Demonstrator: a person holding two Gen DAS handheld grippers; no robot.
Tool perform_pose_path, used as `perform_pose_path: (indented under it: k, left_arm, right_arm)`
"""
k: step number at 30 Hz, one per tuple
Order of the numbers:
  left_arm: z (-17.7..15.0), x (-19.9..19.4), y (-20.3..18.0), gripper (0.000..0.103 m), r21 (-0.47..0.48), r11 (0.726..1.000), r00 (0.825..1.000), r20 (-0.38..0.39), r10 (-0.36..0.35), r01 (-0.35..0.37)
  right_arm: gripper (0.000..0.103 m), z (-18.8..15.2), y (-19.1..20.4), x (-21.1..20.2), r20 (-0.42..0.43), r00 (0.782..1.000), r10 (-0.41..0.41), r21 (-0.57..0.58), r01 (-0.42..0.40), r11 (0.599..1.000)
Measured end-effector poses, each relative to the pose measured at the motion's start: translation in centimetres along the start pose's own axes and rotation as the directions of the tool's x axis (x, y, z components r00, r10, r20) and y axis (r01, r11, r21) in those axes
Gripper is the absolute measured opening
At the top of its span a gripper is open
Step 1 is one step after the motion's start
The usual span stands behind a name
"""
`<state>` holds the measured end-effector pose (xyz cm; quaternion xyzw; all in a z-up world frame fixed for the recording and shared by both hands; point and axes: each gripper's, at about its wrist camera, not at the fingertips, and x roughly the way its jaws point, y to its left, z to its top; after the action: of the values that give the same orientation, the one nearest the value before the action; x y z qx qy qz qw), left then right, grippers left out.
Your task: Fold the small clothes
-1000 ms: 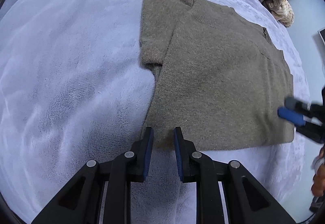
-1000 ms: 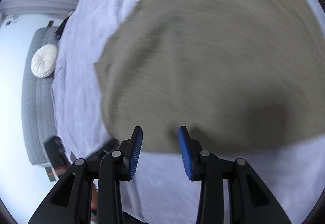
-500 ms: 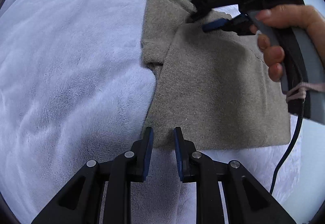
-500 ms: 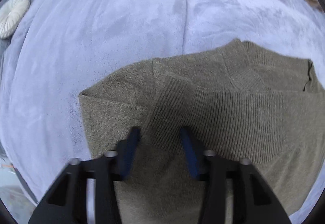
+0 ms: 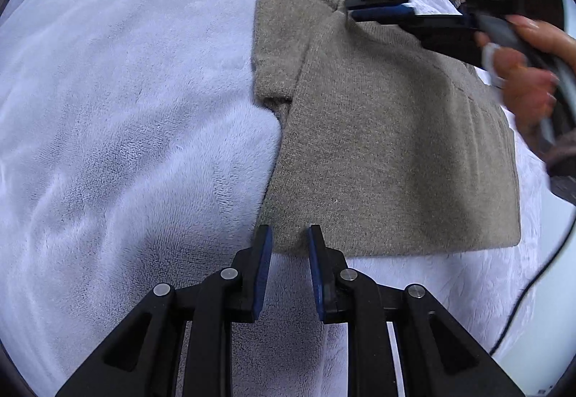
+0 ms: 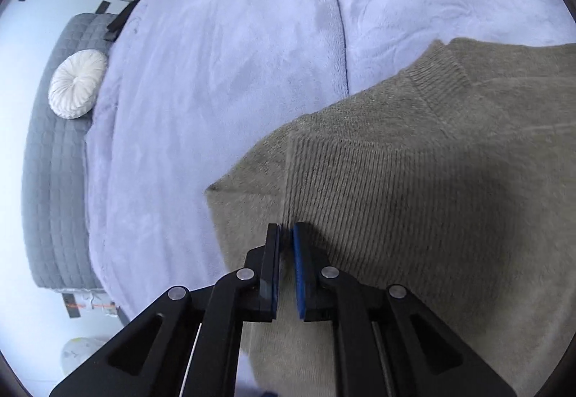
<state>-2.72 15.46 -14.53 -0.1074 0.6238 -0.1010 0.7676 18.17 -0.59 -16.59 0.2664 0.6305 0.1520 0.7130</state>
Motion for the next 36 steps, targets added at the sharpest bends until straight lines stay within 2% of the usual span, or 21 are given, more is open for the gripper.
perform_pose_path:
  k: [4, 5, 6, 9, 12, 14, 15, 17, 19, 20, 28, 36]
  left_arm:
    - [-0.2, 0.0, 0.4, 0.022, -0.005, 1.0, 1.0, -0.002, 0.01, -0.01]
    - [-0.2, 0.0, 0.7, 0.022, -0.007, 1.0, 1.0, -0.004, 0.021, -0.021]
    - [0.0, 0.2, 1.1, 0.032, -0.009, 0.999, 0.999, -0.013, 0.032, -0.032]
    - [-0.1, 0.2, 2.1, 0.033, -0.053, 0.999, 1.0, -0.021, -0.012, 0.011]
    - [-0.2, -0.2, 2.7, 0.033, -0.074, 0.997, 0.999, -0.037, -0.017, 0.014]
    - [-0.3, -0.4, 2.8, 0.033, -0.068, 0.998, 0.999, -0.043, -0.007, 0.004]
    - [-0.5, -0.6, 2.7, 0.033, -0.063, 0.998, 0.999, -0.047, 0.0, -0.003]
    - [-0.6, -0.8, 2.6, 0.033, -0.056, 0.998, 0.998, -0.054, 0.012, -0.015]
    - [-1.0, -0.9, 2.5, 0.033, -0.056, 0.998, 0.998, -0.062, 0.022, -0.026]
    - [-1.1, -0.9, 2.5, 0.033, -0.057, 0.998, 0.998, -0.066, 0.025, -0.028]
    - [-3.0, -0.9, 1.3, 0.033, -0.023, 0.998, 0.995, -0.084, 0.061, -0.064]
    - [-2.5, -0.5, 1.1, 0.033, 0.019, 0.994, 0.989, -0.103, 0.105, -0.104]
  right_arm:
    - [0.01, -2.9, -0.3, -3.1, -0.002, 1.0, 0.006, -0.046, -0.006, 0.999]
    - [0.01, -3.6, -0.8, -3.1, -0.012, 1.0, 0.002, -0.043, -0.003, 0.999]
    - [0.01, -4.1, -1.3, -2.6, -0.03, 1.0, -0.003, -0.032, 0.002, 0.999]
    - [0.008, -4.7, -2.1, 0.0, -0.081, 0.996, -0.024, 0.032, 0.027, 0.999]
    - [0.008, -5.2, -2.6, 0.6, -0.048, 0.999, -0.007, 0.094, 0.011, 0.996]
    - [0.009, -5.3, -1.7, 0.0, -0.056, 0.998, -0.008, 0.068, 0.012, 0.998]
    - [0.01, -5.5, -1.3, -0.4, -0.065, 0.998, -0.018, 0.044, 0.021, 0.999]
    - [0.02, -6.2, -0.6, -1.8, -0.062, 0.997, -0.044, -0.005, 0.043, 0.999]
    - [0.051, -7.2, -0.8, -3.3, -0.054, 0.997, -0.056, -0.014, 0.056, 0.998]
    - [0.055, -7.9, -1.2, -4.0, -0.052, 0.997, -0.057, -0.006, 0.057, 0.998]
    - [0.057, -13.6, -5.6, -7.2, -0.079, 0.997, -0.023, 0.136, 0.034, 0.99]
    - [0.064, -19.0, -8.8, -8.8, -0.092, 0.996, -0.012, 0.248, 0.034, 0.968]
